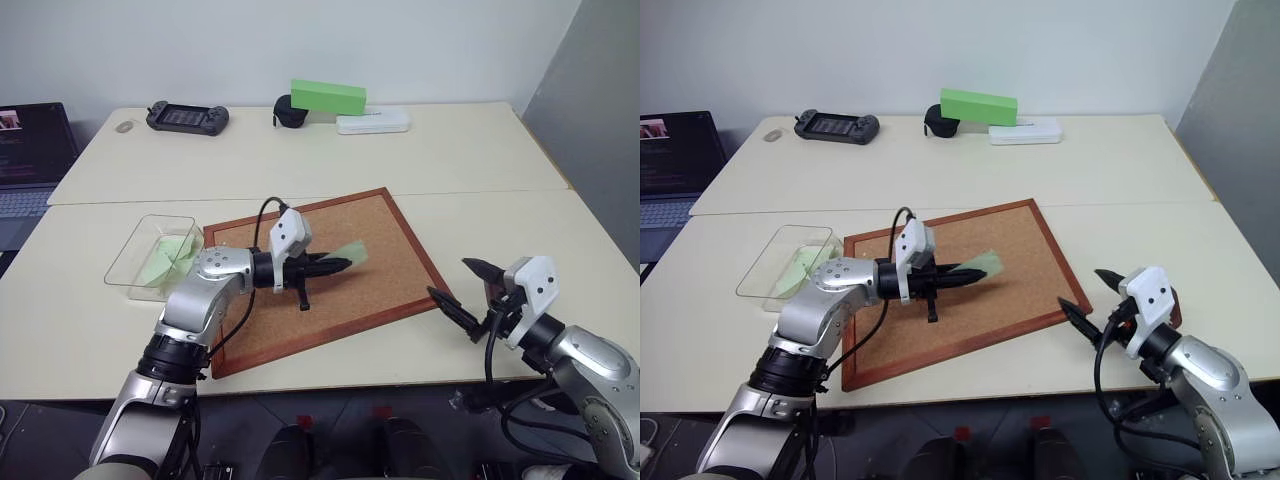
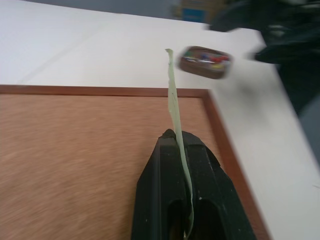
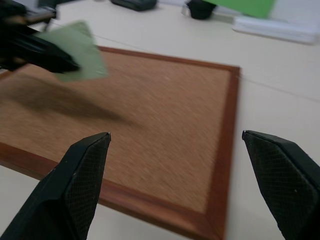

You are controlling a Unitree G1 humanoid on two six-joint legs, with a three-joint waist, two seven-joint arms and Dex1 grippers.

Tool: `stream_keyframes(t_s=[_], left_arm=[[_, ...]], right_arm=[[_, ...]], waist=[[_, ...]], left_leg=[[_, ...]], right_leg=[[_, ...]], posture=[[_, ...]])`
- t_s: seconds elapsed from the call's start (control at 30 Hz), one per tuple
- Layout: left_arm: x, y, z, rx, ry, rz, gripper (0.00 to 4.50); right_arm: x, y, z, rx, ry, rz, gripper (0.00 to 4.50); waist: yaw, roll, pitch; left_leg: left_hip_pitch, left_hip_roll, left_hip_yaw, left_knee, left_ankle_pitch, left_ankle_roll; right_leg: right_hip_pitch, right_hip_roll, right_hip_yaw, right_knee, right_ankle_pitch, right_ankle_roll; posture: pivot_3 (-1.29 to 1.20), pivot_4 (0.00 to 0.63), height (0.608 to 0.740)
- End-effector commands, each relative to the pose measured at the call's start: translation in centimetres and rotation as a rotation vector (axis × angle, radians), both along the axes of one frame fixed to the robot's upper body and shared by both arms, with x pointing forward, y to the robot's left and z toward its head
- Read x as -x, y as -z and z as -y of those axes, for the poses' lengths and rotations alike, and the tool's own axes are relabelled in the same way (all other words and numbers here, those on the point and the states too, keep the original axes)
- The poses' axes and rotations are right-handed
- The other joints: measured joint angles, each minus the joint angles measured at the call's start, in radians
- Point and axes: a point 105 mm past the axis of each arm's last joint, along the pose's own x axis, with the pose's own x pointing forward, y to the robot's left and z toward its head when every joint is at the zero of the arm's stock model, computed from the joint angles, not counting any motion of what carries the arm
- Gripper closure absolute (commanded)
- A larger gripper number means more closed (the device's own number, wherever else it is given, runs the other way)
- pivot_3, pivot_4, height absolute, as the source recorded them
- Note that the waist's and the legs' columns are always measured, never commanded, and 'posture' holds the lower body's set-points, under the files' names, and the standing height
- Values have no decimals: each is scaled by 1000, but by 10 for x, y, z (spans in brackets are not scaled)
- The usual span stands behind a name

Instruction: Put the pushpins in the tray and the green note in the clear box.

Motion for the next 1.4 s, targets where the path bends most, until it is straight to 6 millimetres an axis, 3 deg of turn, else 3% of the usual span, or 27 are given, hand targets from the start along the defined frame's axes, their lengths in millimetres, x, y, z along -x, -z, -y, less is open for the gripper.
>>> stream_keyframes(t_s=[0.03, 0.1, 0.17, 0.5, 0.63, 0.77, 1.2, 1.4], left_arm=[[-8, -22, -27, 23, -236, 89, 4500], [-23, -38, -71, 83, -599, 175, 4500], [-20, -40, -108, 88, -862, 228, 4500], [10, -33, -204, 127, -1523, 251, 4500], [-1, -26, -205, 185, -1498, 174, 4500], [-7, -20, -213, 228, -1527, 148, 3938], [-19, -26, -209, 266, -1469, 157, 1482], [-18, -35, -175, 167, -1228, 261, 289]], right_arm=[[15, -22, -26, 2, -166, 96, 14], [19, -30, -41, -18, -244, 118, 14], [19, -35, -49, -35, -282, 132, 14], [16, -36, -63, -32, -382, 131, 14], [13, -36, -63, -34, -386, 126, 14], [11, -34, -61, -31, -377, 119, 0], [8, -29, -51, -43, -297, 103, 0], [5, -31, -44, -63, -220, 99, 0]], waist=[[5, 0, 0], [6, 0, 0], [4, -2, 1], [30, -7, 1], [33, -8, 1], [33, -9, 2], [32, -10, 2], [32, -10, 2]], left_leg=[[0, 0, 0, 0, 0, 0], [-1, 0, -1, 0, 0, 0], [-1, -1, 0, 0, 0, 0], [-1, -4, -1, 1, 0, 0], [-1, -4, -1, 1, 0, 0], [-1, -5, 0, 1, 0, 0], [-1, -4, 0, 1, 0, 0], [-1, -4, 0, 0, 0, -1]], right_leg=[[0, 0, 0, 0, 0, 0], [0, -1, -1, 0, 0, 0], [0, -3, 0, 0, 0, 0], [1, -7, -2, -1, 1, 1], [1, -7, -3, -1, 1, 1], [1, -8, -3, -1, 1, 1], [0, -8, -3, -1, 1, 1], [0, -8, -2, -1, 1, 1]], posture=[[0, 150, 740], [0, 150, 740], [0, 150, 740], [0, 150, 740], [0, 150, 740], [0, 150, 740], [0, 150, 740], [0, 150, 740]])
